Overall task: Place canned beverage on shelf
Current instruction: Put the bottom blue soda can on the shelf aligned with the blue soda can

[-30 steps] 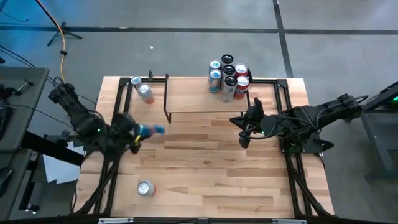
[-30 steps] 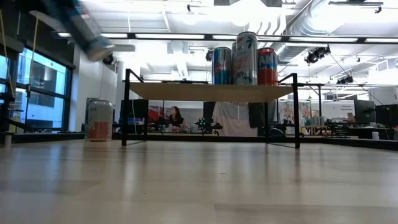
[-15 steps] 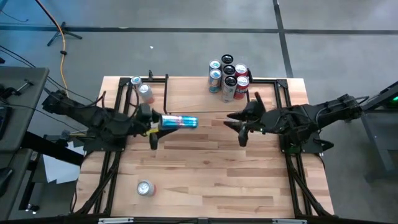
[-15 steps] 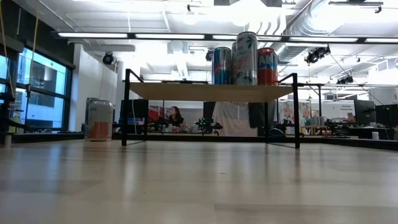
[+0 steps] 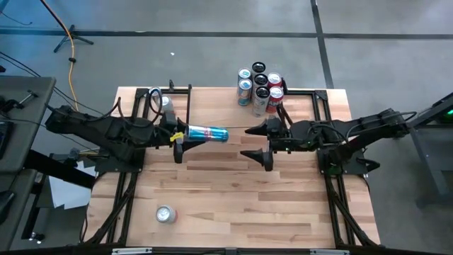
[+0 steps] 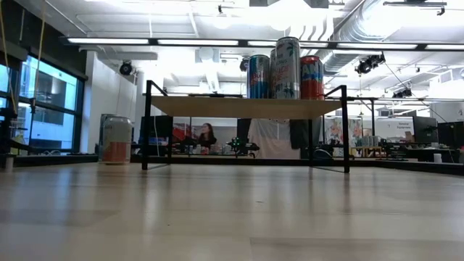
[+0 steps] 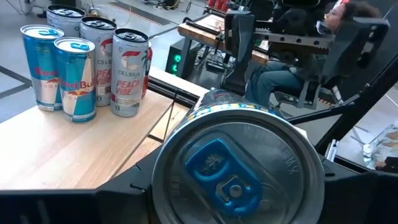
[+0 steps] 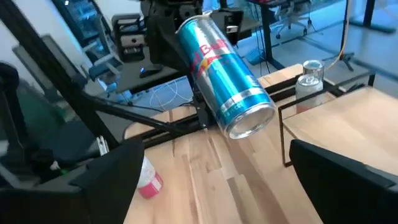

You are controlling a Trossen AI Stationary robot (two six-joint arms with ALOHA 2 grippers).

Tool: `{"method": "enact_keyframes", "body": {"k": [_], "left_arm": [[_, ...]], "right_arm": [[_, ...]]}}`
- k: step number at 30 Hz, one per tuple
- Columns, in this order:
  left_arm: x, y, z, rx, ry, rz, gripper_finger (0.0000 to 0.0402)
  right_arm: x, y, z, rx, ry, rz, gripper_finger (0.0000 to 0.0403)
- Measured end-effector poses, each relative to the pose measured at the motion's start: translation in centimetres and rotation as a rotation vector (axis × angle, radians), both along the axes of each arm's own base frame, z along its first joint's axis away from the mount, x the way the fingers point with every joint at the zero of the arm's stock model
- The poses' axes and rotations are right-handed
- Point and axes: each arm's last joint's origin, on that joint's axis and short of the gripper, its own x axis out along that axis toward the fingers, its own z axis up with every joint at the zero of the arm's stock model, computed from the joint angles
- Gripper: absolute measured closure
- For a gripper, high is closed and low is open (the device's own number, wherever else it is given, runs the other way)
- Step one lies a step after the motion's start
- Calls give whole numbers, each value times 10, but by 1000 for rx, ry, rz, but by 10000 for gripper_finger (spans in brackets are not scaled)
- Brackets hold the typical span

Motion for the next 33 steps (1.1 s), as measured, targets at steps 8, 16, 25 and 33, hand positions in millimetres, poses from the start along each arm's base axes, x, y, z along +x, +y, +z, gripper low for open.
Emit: {"method": "enact_keyframes", "body": {"k": [8,16,25,33], "left_arm": [[-1,2,4,11,2,15,210],[20,30,51,154,224,100,210],[58,83,52,89,720,178,209],[84,113,16,23,975,137,206]], "right_arm": [[0,0,0,-75,6,17,12],[1,-4,0,-96,7,0,12],[1,-6,-2,-48,23,-24,12],[-2,-6,-9,81,80,-65,12]]}}
